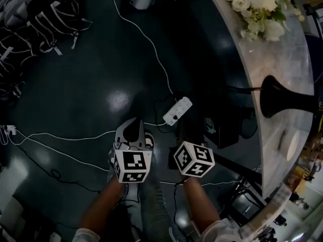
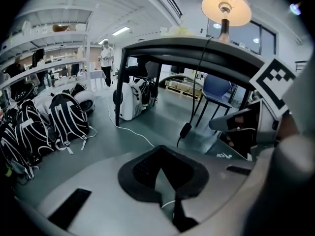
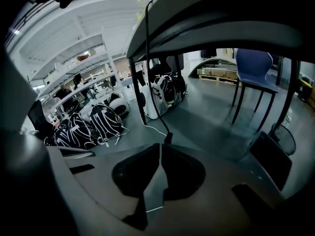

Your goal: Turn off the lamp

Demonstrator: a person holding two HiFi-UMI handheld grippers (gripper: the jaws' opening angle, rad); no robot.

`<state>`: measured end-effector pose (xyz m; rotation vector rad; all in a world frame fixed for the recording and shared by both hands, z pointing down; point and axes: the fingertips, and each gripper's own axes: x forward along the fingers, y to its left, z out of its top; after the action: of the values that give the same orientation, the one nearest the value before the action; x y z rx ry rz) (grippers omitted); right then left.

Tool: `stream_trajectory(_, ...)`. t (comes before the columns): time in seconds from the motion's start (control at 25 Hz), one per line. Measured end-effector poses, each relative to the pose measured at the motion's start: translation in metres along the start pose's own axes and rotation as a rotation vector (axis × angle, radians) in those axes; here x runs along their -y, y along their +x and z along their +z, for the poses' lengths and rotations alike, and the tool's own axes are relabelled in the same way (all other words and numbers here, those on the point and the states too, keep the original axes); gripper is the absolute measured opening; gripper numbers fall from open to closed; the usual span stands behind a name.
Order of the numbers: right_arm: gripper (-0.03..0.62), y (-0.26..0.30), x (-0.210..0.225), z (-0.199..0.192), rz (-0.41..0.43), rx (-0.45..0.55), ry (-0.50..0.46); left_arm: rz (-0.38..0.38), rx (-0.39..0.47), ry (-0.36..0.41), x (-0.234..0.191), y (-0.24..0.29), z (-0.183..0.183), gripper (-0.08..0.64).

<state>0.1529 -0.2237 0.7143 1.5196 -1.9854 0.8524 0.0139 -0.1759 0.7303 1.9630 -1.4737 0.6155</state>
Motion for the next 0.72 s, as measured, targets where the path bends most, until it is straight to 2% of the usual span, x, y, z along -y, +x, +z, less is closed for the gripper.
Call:
stream_trajectory(0.2,0.006,0.021,0.003,0.015,-0.004,-0.001,-0.031,0.002,0.004,-0.009,-0.002,0.017,0.008,-0.002)
stream_trajectory(0.32,0.055,0.034,0.005,0.019,0.001,-0.018,-0.040,0.001,-0.001,-0.011,-0.001,0.026,0.008,-0.002)
stream_trajectory(0.72,0.083,0.067,0.014,0.032,0.004,-0.047,-0.109,0.001,-0.026,-0.054,0.007,0.044,0.002,-0.002)
